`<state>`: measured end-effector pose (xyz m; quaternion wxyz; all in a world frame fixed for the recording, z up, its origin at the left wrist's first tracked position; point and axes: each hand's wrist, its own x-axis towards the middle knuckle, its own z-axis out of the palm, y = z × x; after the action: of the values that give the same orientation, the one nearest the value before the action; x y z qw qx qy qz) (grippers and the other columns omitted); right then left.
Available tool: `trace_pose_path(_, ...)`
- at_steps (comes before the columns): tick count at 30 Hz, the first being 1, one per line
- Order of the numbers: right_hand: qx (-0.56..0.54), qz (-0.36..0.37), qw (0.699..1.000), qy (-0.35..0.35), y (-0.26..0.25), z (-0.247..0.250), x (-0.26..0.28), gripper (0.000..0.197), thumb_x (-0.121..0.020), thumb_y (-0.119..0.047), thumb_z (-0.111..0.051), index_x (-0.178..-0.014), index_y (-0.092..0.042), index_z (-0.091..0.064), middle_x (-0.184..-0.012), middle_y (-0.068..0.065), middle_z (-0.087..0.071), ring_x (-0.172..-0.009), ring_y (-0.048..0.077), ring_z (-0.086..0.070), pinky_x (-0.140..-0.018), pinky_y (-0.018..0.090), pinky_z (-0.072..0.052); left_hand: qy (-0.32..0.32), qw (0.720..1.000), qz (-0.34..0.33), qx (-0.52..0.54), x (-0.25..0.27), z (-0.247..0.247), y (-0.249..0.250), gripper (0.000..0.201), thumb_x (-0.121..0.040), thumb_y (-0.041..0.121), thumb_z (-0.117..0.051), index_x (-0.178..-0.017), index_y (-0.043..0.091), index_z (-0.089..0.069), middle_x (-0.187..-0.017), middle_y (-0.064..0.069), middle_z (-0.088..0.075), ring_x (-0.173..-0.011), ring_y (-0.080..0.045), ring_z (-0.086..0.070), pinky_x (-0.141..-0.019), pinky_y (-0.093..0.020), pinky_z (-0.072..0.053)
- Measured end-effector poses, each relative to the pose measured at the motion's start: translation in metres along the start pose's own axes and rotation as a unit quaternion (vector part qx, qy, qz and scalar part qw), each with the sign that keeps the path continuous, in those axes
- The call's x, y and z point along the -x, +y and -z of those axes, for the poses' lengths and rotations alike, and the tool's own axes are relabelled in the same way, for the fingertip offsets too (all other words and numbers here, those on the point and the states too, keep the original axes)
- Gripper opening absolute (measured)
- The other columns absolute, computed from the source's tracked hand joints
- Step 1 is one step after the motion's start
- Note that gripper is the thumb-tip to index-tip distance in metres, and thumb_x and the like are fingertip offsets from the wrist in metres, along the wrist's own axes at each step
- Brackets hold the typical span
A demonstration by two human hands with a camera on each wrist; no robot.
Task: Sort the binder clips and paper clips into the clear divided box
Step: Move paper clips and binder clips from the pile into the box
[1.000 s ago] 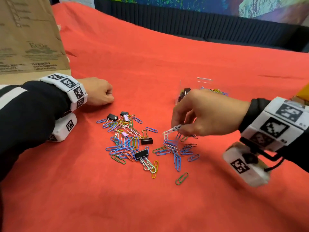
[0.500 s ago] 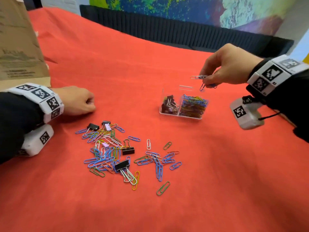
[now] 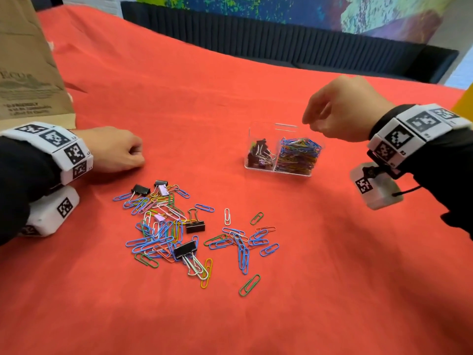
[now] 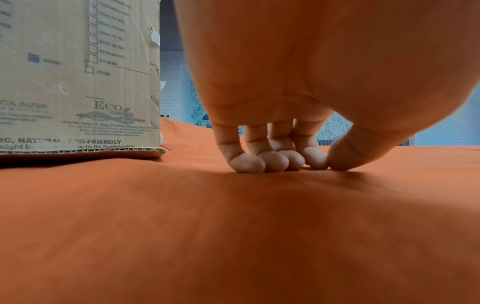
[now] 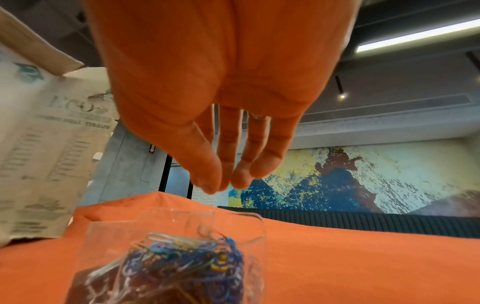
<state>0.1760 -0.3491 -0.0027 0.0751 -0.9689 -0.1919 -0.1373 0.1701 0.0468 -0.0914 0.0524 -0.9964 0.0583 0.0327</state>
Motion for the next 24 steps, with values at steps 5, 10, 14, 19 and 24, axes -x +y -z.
trace_pose_path(5, 0.037, 0.011, 0.997, -0.064, 0.001, -0.013, 0.006, 0.039, -0.078, -0.003, -0.059, -0.090, -0.034, -0.079, -0.078, -0.007, -0.073, -0.074, 0.014, -0.066, -0.076, 0.026, -0.048, 0.002, 1.000, 0.003, 0.005, 0.001, -0.001, -0.001, 0.021, -0.089, 0.034, -0.053, -0.076, 0.018, -0.055, -0.073, 0.003, -0.061, -0.073, -0.024, -0.055, -0.070, -0.029, -0.040)
trace_pose_path(10, 0.016, 0.022, 0.999, -0.029, 0.001, -0.010, 0.008, 0.034, -0.078, -0.001, -0.062, -0.091, -0.027, -0.079, -0.079, -0.008, -0.072, -0.079, 0.013, -0.066, -0.079, 0.021, -0.044, -0.001, 1.000, 0.004, 0.001, 0.003, 0.000, 0.001, 0.021, -0.090, 0.033, -0.052, -0.077, 0.017, -0.056, -0.074, 0.002, -0.061, -0.075, -0.026, -0.055, -0.070, -0.029, -0.039)
trace_pose_path(14, -0.013, 0.053, 0.998, 0.016, -0.014, 0.003, 0.018, 0.026, -0.077, -0.008, -0.066, -0.078, -0.033, -0.073, -0.076, -0.007, -0.074, -0.076, 0.013, -0.070, -0.083, 0.032, -0.055, -0.003, 1.000, 0.004, 0.005, 0.004, 0.002, 0.002, 0.021, -0.091, 0.032, -0.052, -0.077, 0.018, -0.055, -0.075, 0.002, -0.060, -0.076, -0.026, -0.055, -0.070, -0.028, -0.036)
trace_pose_path(19, -0.053, 0.130, 0.967, -0.210, -0.066, -0.011, 0.057, 0.036, -0.070, -0.043, -0.080, -0.104, -0.034, -0.073, -0.088, -0.020, -0.069, -0.080, -0.002, -0.066, -0.074, 0.022, -0.055, -0.003, 1.000, 0.009, 0.006, 0.006, 0.002, 0.005, 0.023, -0.092, 0.031, -0.052, -0.074, 0.017, -0.053, -0.071, 0.002, -0.056, -0.076, -0.027, -0.052, -0.070, -0.027, -0.034)
trace_pose_path(24, -0.027, 0.230, 0.922, -0.311, -0.102, -0.037, 0.088, 0.108, -0.055, -0.075, -0.078, -0.148, -0.042, -0.033, -0.128, -0.019, -0.048, -0.113, 0.001, -0.052, -0.094, 0.014, -0.043, -0.002, 1.000, 0.011, 0.007, 0.009, 0.004, 0.006, 0.023, -0.091, 0.032, -0.051, -0.074, 0.017, -0.053, -0.077, -0.002, -0.059, -0.078, -0.028, -0.052, -0.070, -0.028, -0.035)
